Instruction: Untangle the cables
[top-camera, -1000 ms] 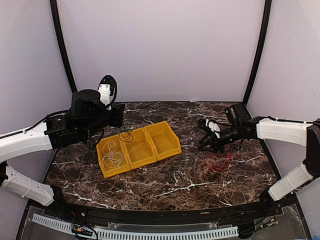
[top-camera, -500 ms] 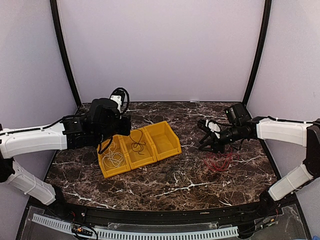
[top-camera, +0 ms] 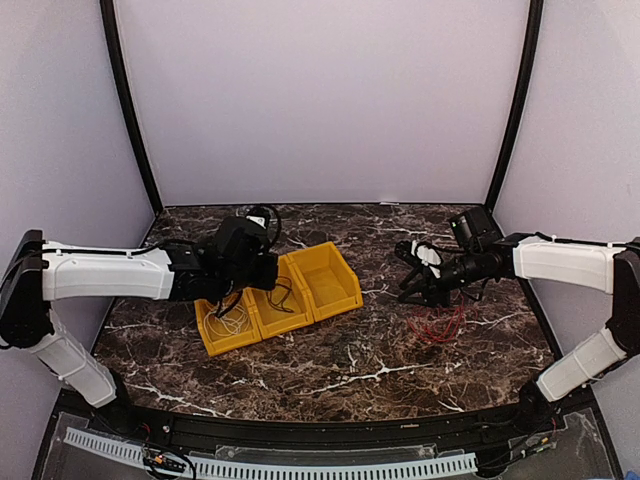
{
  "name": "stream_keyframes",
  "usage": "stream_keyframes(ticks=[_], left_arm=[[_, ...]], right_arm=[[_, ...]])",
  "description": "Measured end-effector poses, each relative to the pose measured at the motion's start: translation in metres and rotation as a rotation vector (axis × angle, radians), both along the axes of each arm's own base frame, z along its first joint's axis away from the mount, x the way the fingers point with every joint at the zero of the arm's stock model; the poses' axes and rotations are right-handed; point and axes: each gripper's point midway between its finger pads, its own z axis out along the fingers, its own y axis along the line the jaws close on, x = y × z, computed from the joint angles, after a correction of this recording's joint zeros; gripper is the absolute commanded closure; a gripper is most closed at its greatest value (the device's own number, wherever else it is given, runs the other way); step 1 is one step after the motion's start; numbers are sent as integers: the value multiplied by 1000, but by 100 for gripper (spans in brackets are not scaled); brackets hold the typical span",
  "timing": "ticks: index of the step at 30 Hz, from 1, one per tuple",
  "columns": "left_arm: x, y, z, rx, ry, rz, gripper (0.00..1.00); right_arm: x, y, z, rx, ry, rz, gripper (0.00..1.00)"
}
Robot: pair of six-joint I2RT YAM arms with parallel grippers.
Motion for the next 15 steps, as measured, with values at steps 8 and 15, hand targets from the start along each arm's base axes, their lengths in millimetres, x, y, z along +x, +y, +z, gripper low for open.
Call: stream_keyframes(ticks=[8,15], left_arm=[[2,-7,-45,31,105,-17,100],[2,-9,-73,51,172,-29,100]], right_arm=[[-1,-1,-1,-4,6,1,63],[-2,-1,-2,-7,9,3,62]])
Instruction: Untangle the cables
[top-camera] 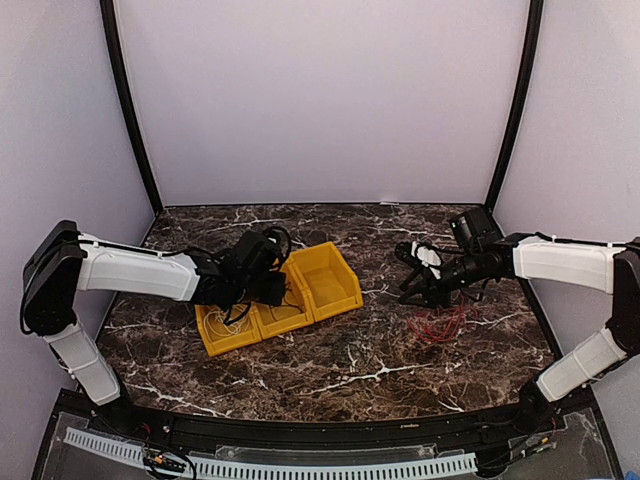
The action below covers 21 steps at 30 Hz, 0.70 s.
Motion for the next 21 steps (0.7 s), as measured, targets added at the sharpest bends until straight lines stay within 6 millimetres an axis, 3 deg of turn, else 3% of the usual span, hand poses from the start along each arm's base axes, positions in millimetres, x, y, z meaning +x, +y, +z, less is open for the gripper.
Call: stream_keyframes(ticks=[7,10,14,21], left_arm=[[-1,0,-4,3,16,0,96],[-2,-1,-3,-4,27,-2,80],[-2,-5,3,-15,45,-6,68],[-7,3,44,-53,9,6,58]], right_arm=[[0,0,0,0,0,0,62],[0,0,0,0,0,0,62],[0,0,0,-1,0,0,62],[0,0,0,-2,-1,0,58]])
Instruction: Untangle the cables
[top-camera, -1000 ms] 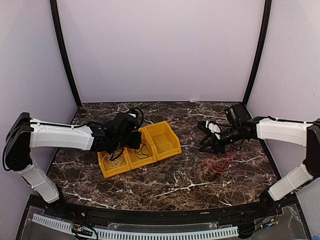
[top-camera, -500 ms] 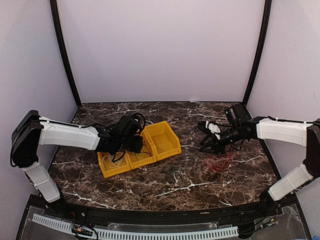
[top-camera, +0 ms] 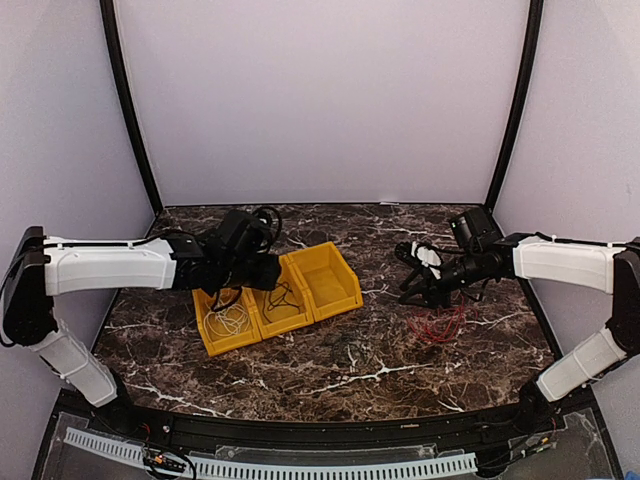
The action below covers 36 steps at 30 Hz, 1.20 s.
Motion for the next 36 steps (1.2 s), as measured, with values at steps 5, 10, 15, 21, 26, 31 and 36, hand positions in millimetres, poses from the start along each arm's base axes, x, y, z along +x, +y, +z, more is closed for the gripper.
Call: stream_keyframes(ticks=[5,10,15,21,26,31,36], left_arm=[[-6,13,47,-53,-73,19,57],[-16,10,78,-104,-143,-48,57],[-58,-41,74,-108,-163,-303,57],[-118,-103,27,-88,-43,-636,54],[-149,-117,-13,-101,52,-763,44],[-159,-126,-37,-147,98,-802,46],[-160,-136,-66,-147,142,-809,48]], right_arm=[[-1,0,-1,-5,0,5,48],[-11,4,-4,-20,-9,56,42],[-29,14,-8,-44,-19,140,42],[-46,20,-31,-99,33,207,39],[-53,21,-59,-167,110,222,39],[-48,21,-77,-216,158,203,39],[-45,21,-84,-239,174,186,40]])
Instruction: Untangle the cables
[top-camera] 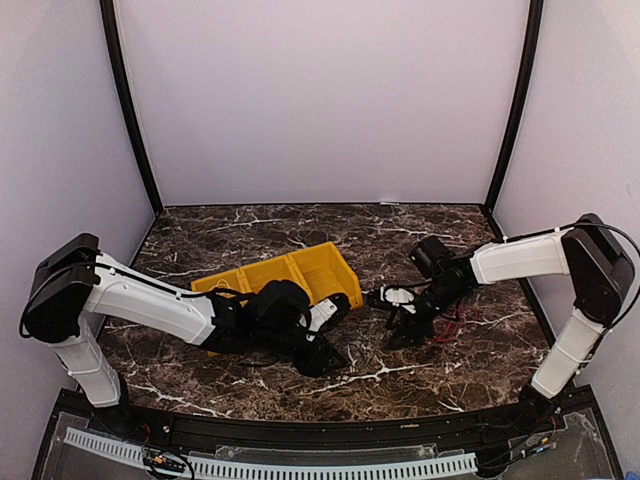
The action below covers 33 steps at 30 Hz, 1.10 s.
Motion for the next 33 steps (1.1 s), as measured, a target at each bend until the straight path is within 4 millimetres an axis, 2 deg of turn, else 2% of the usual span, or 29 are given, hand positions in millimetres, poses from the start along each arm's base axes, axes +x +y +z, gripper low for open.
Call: stream_keyframes(ticks=[5,8,10,13,14,17,22,25,28,33], left_arm=[[2,-6,-24,53,30,0,51],[2,-8,-27,56,41,3,63],[1,-9,-27,53,50,5,72],[1,-10,-27,47,59,10,86],[1,-10,-28,47,60,12,89],[2,-9,-31,52,69,22,100],[6,-7,-30,60,50,46,100],[12,2,-20,64,12,83,100],[18,19,4,60,-48,135,100],[38,65,65,17,-172,277,100]], right_arm=[[2,3,-3,-12,-4,-8,46],[3,3,-6,-22,1,-20,54],[4,3,-7,-26,1,-25,66],[7,4,-8,-31,0,-41,92],[8,5,-7,-30,-5,-43,98],[13,6,-6,-34,-20,-59,100],[19,4,-6,-48,-41,-83,100],[24,3,-4,-53,-62,-99,100],[30,-1,2,-49,-81,-120,100],[52,-16,20,-17,-124,-201,100]])
